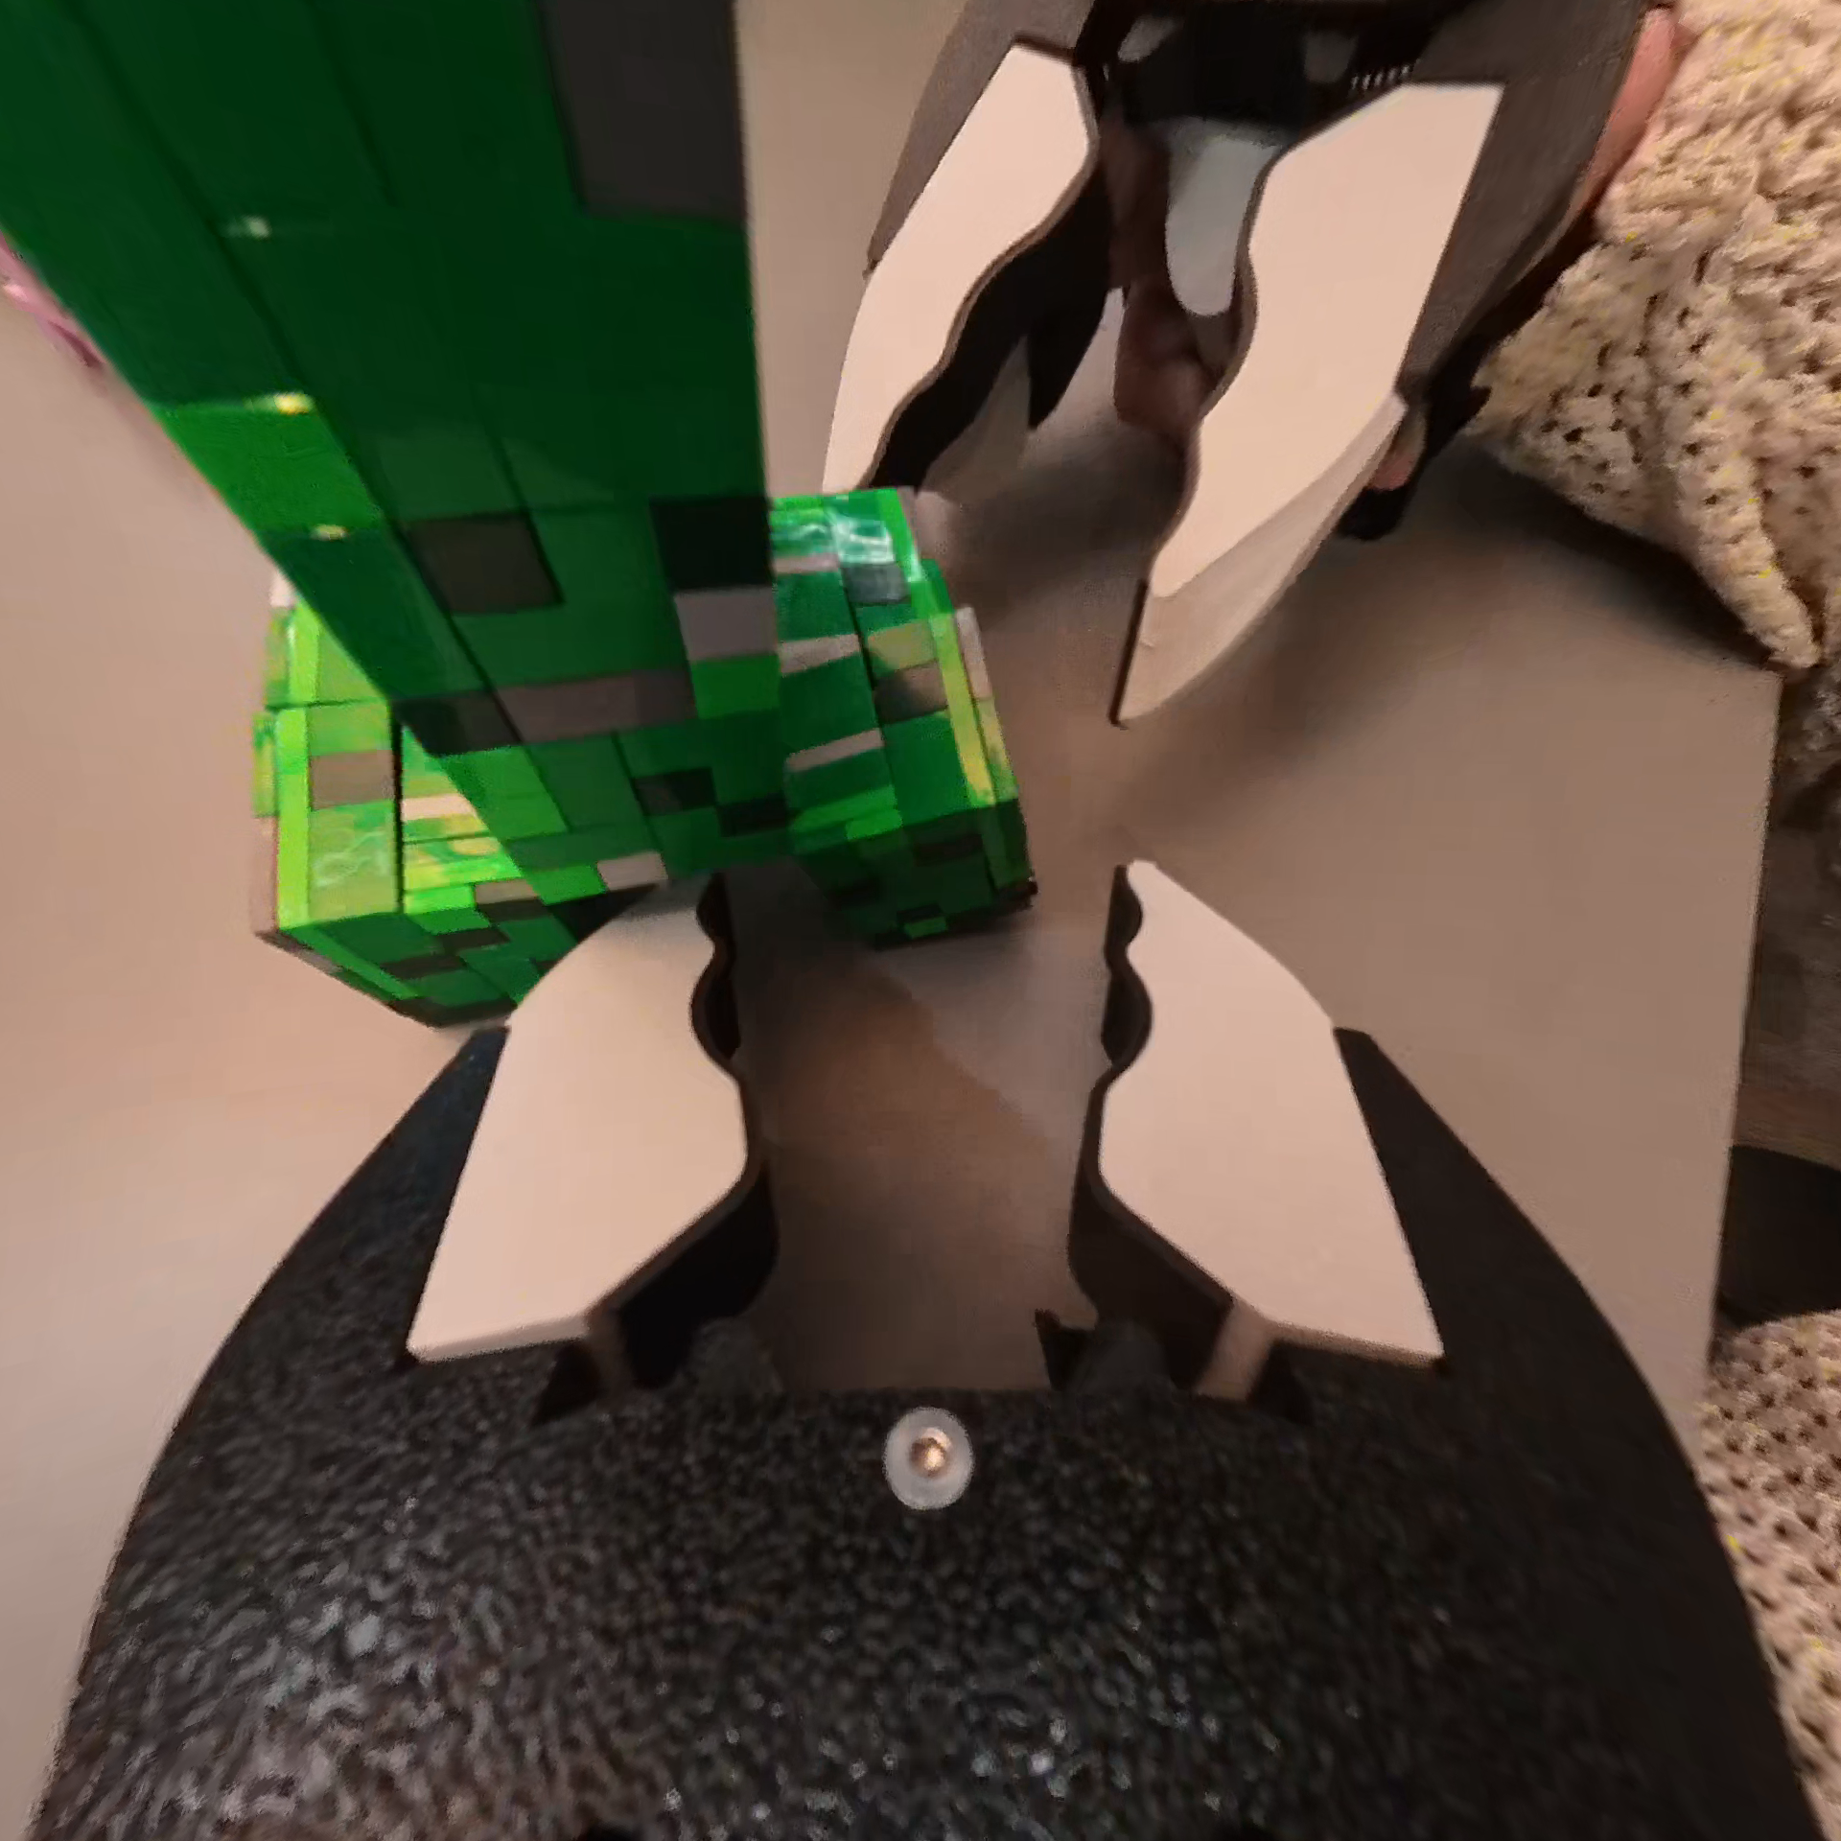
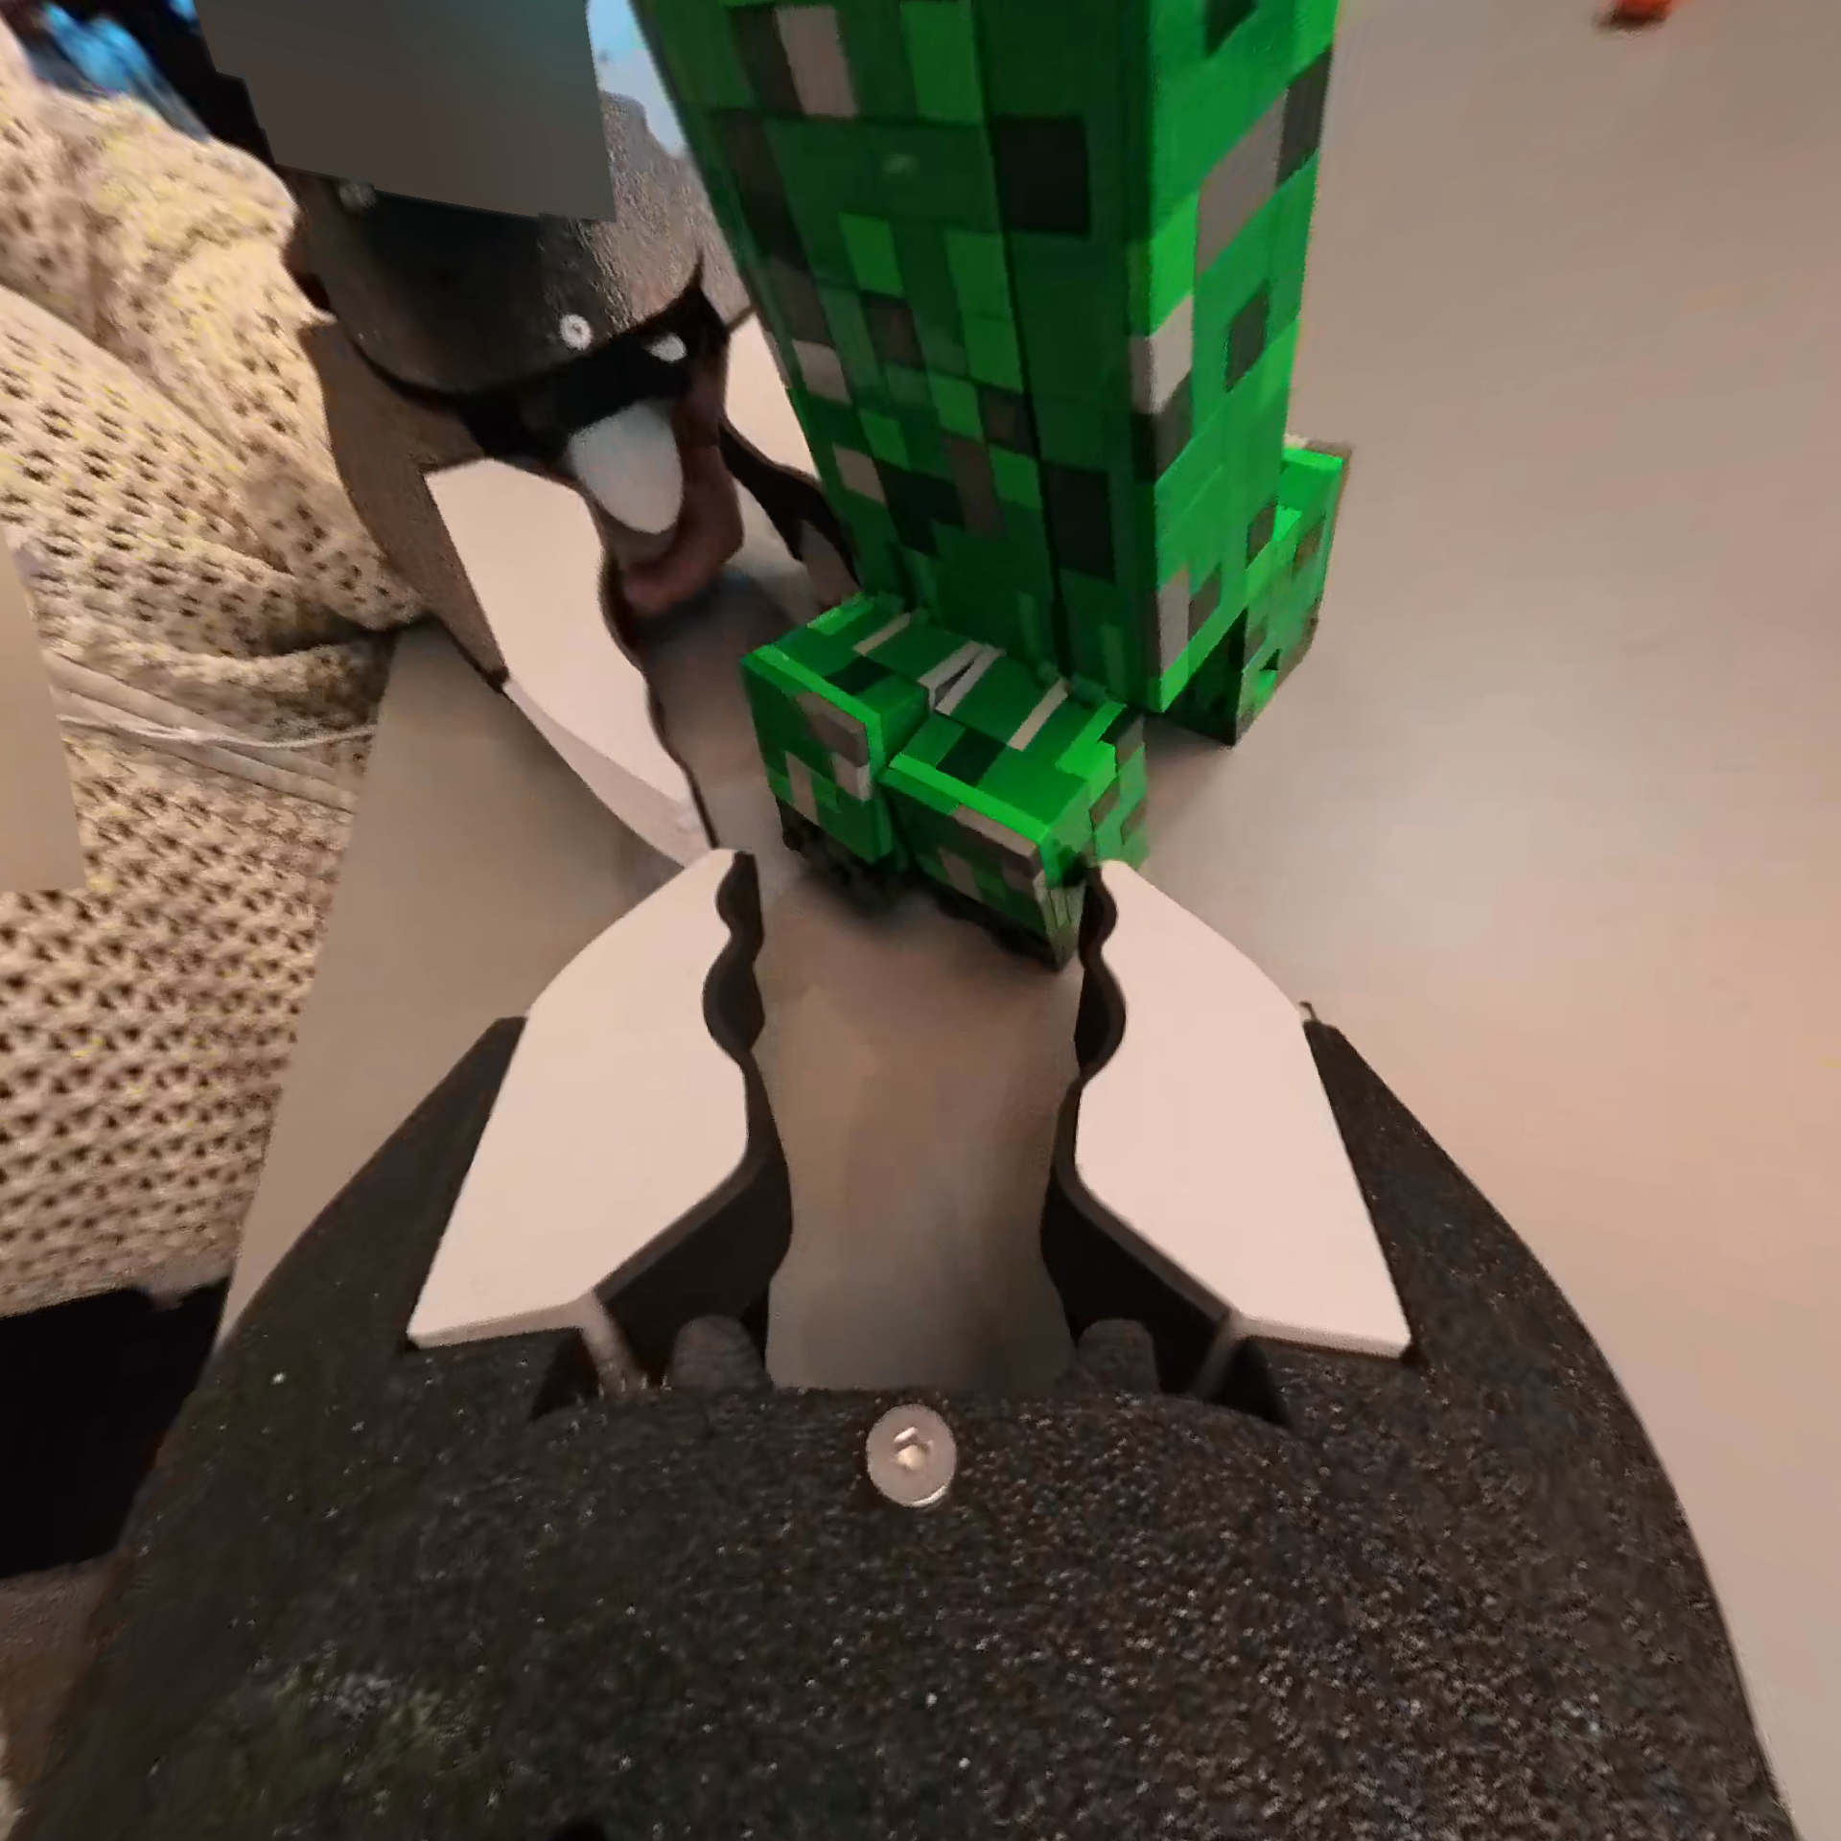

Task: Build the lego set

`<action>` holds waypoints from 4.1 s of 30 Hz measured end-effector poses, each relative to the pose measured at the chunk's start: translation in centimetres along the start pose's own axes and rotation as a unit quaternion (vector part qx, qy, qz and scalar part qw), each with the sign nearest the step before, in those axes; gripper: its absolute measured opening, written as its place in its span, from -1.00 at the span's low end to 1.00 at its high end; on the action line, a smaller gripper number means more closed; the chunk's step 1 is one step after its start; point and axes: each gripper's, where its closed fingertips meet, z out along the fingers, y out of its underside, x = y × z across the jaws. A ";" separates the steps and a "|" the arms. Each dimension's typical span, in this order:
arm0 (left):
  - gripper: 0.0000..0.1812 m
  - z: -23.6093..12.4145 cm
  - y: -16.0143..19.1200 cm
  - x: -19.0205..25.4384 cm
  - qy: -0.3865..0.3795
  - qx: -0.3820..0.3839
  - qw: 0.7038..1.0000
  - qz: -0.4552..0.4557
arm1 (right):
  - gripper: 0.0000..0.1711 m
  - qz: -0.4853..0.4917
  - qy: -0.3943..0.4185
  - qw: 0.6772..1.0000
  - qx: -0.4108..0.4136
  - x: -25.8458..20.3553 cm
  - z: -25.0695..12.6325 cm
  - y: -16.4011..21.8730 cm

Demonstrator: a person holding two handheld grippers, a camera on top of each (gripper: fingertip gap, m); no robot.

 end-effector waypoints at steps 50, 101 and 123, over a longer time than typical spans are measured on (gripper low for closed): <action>-0.56 -0.2 0.4 -0.9 0.046 -0.023 0.998 0.027 | -0.94 -0.238 0.111 0.964 -0.037 -1.9 2.0 -2.9; -0.55 -2.3 -1.3 -0.8 0.160 0.056 0.982 -0.080 | -0.74 -0.061 0.010 0.997 -0.039 -1.3 2.0 0.1; -0.49 -2.4 1.8 -1.4 0.134 -0.034 0.988 0.067 | -0.56 -0.066 0.030 0.995 -0.065 -0.8 2.6 0.7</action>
